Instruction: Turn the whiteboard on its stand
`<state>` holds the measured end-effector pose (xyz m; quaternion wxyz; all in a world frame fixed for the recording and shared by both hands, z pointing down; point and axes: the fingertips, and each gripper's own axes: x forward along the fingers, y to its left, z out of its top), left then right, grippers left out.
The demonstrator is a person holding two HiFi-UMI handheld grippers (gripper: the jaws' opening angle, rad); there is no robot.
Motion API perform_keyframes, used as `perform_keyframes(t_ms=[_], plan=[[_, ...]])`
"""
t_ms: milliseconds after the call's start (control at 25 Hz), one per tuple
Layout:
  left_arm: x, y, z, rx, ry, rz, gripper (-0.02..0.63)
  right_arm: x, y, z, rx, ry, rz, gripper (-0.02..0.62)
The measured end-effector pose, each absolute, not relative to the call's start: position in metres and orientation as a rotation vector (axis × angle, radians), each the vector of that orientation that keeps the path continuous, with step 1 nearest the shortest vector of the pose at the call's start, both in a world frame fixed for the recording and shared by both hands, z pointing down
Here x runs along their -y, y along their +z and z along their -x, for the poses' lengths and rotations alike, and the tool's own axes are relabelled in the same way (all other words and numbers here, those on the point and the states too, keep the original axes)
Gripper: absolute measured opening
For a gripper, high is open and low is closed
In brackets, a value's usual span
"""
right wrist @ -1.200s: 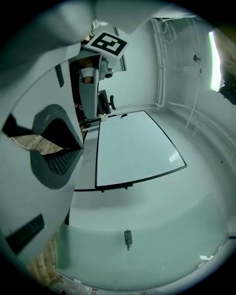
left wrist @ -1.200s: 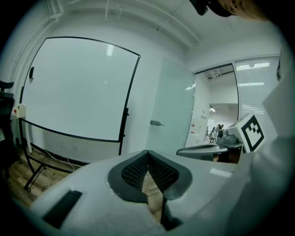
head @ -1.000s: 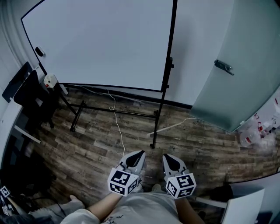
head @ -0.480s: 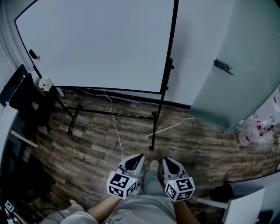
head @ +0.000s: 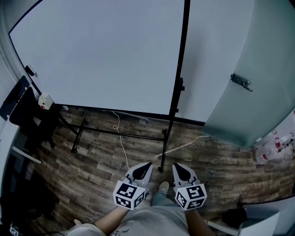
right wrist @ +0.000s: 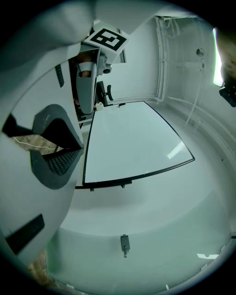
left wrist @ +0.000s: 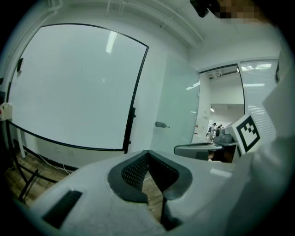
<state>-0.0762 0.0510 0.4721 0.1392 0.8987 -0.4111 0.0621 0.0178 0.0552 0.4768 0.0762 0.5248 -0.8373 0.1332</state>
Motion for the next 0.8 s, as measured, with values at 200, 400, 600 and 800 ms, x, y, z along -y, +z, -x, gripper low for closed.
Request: perform_keyframes(t_ms=[200,400,600,800], plan=[[0.007,0.458,0.054,1.226,0.147,-2.602,0.011,0.004,0.462,-0.039,2.539,0.354,-1.546,0.008],[0.053,0.454,0.028,1.24,0.142,-2.604,0.011,0.051,0.452,-0.062,2.566,0.332,-1.534,0.008],[0.085,0.451,0.014,1.268,0.138,-2.596,0.011,0.084,0.451,-0.078,2.58,0.32,-1.516,0.008],[0.102,0.452,0.01,1.258,0.152,-2.593,0.011,0.106,0.452,-0.085,2.578,0.327,-1.512,0.008]])
